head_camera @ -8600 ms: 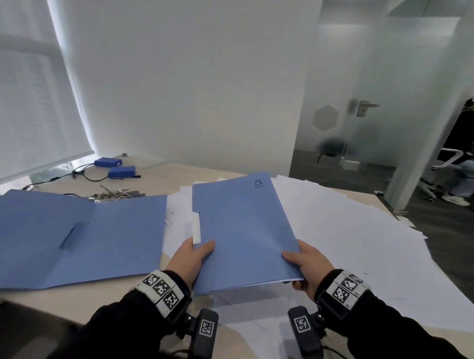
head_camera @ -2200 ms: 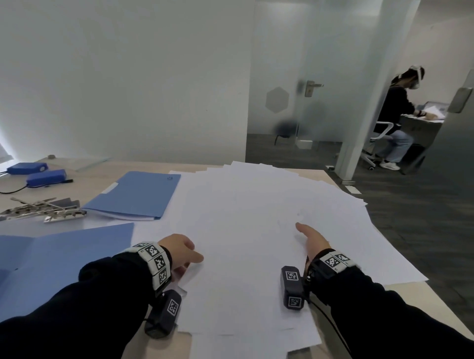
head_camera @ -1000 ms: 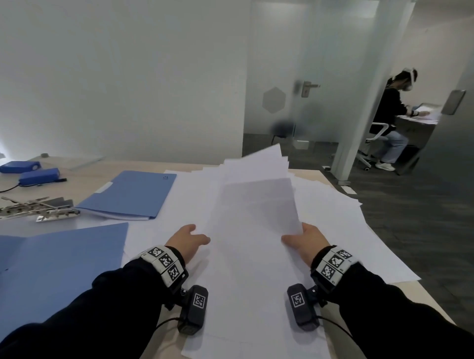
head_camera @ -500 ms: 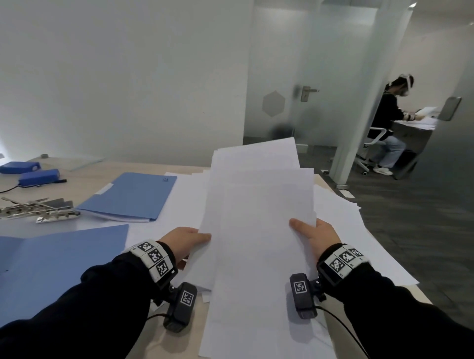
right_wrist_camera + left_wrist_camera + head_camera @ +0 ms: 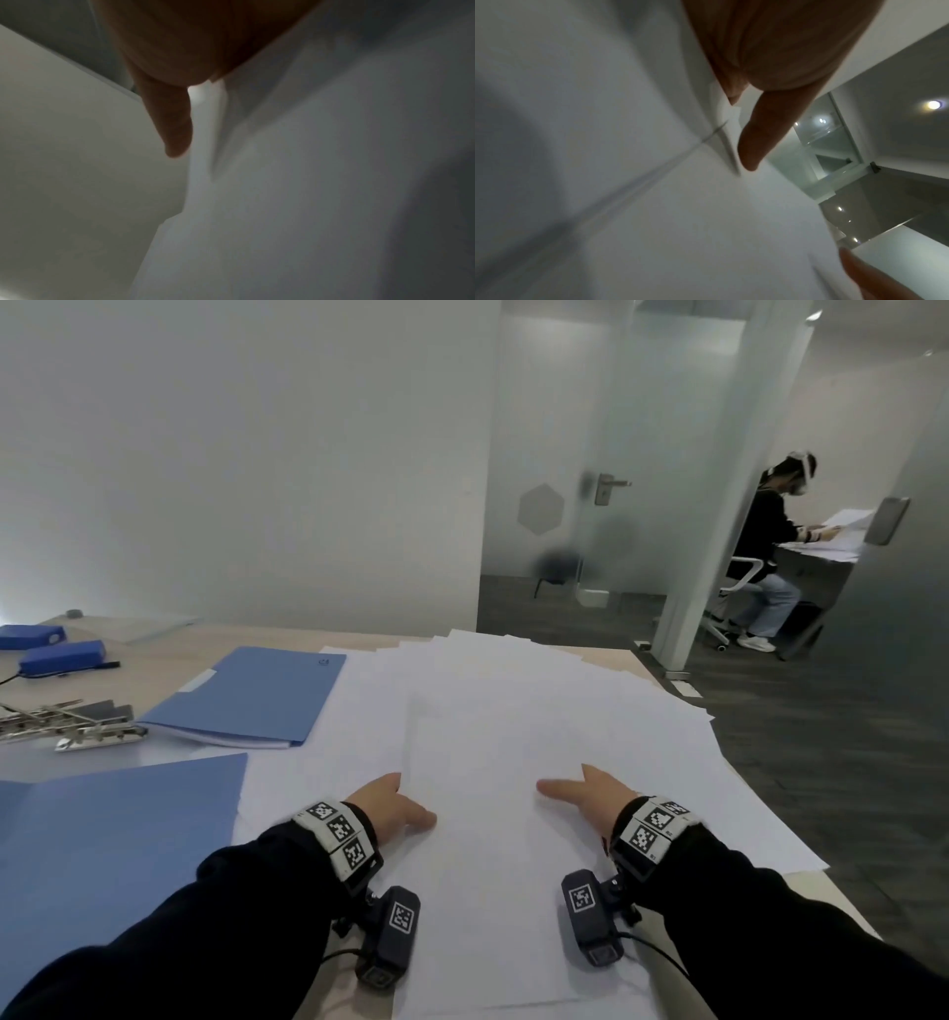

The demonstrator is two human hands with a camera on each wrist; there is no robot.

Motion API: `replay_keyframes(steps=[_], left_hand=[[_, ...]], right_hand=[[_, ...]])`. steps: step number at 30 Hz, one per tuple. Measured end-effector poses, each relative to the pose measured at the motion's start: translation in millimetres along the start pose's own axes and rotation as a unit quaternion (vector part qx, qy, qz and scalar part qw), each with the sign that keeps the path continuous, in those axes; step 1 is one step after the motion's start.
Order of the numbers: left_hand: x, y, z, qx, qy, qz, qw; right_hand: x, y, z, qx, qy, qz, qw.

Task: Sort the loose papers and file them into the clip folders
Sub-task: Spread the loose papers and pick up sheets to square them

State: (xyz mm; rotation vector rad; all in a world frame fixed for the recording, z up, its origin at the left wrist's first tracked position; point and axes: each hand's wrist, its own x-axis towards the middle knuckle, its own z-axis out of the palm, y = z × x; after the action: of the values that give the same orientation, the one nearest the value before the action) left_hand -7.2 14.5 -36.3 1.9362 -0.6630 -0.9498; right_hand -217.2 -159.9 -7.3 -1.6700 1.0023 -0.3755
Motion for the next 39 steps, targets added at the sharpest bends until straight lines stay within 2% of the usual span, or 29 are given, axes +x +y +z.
replay_keyframes(steps=[3, 5, 8, 11, 13, 15, 17, 19, 22, 24, 26, 28, 31, 36, 39], left_hand=[[4.7, -3.0, 6.8, 0.065, 0.037, -0.011, 0.997], [7.3, -3.7, 9.1, 0.100, 0.056, -0.008, 0.993], [5.8, -1.2, 11.6, 0.116, 0.086, 0.016, 0.989], [-1.1, 1.8, 12.0, 0.033, 0.143, 0.060, 0.987], [-5.2, 4.2, 7.2, -0.060, 0.154, 0.082, 0.983], [-6.9, 7.0, 2.5, -0.179, 0.104, 0.083, 0.975], [-8.8, 9.1, 0.8, -0.248, 0.035, 0.072, 0.966], [-10.2, 8.8, 3.9, -0.225, 0.010, 0.078, 0.971], [-7.1, 4.5, 9.4, -0.138, 0.058, 0.066, 0.986], [-4.8, 2.8, 10.8, -0.094, 0.087, 0.063, 0.990], [-6.4, 6.5, 11.5, -0.073, 0.118, 0.071, 0.988], [-13.7, 18.9, 9.9, -0.057, 0.164, 0.102, 0.980], [-25.4, 49.7, -0.1, -0.061, 0.219, 0.165, 0.960], [-41.7, 106.3, -28.8, -0.176, 0.202, 0.307, 0.913], [-44.5, 115.9, -37.4, -0.210, 0.182, 0.341, 0.898]], right_hand=[[17.4, 19.9, 2.8, -0.112, 0.002, 0.050, 0.993], [21.3, 24.9, 2.6, -0.137, -0.002, 0.065, 0.988], [19.3, 22.0, 4.2, -0.112, 0.007, 0.021, 0.993], [12.1, 13.9, 2.9, -0.034, 0.052, -0.055, 0.997], [3.7, 6.2, 0.4, 0.034, 0.071, -0.096, 0.992], [-3.1, 0.6, -4.5, 0.111, 0.065, -0.117, 0.985], [-1.0, 0.5, -7.9, 0.128, 0.059, -0.117, 0.983], [6.6, 4.9, -9.4, 0.095, 0.059, -0.091, 0.990], [10.1, 11.0, -8.0, 0.059, 0.007, -0.032, 0.998], [6.1, 15.3, -4.0, 0.067, -0.049, -0.027, 0.996], [4.5, 17.6, -1.5, 0.032, -0.057, -0.039, 0.997], [4.7, 12.3, -1.2, 0.025, -0.020, -0.065, 0.997], [5.1, -12.2, -5.2, 0.076, 0.036, -0.117, 0.990], [0.0, -74.5, -18.5, 0.201, 0.062, -0.229, 0.950], [-2.5, -89.6, -21.6, 0.248, 0.045, -0.260, 0.932]])
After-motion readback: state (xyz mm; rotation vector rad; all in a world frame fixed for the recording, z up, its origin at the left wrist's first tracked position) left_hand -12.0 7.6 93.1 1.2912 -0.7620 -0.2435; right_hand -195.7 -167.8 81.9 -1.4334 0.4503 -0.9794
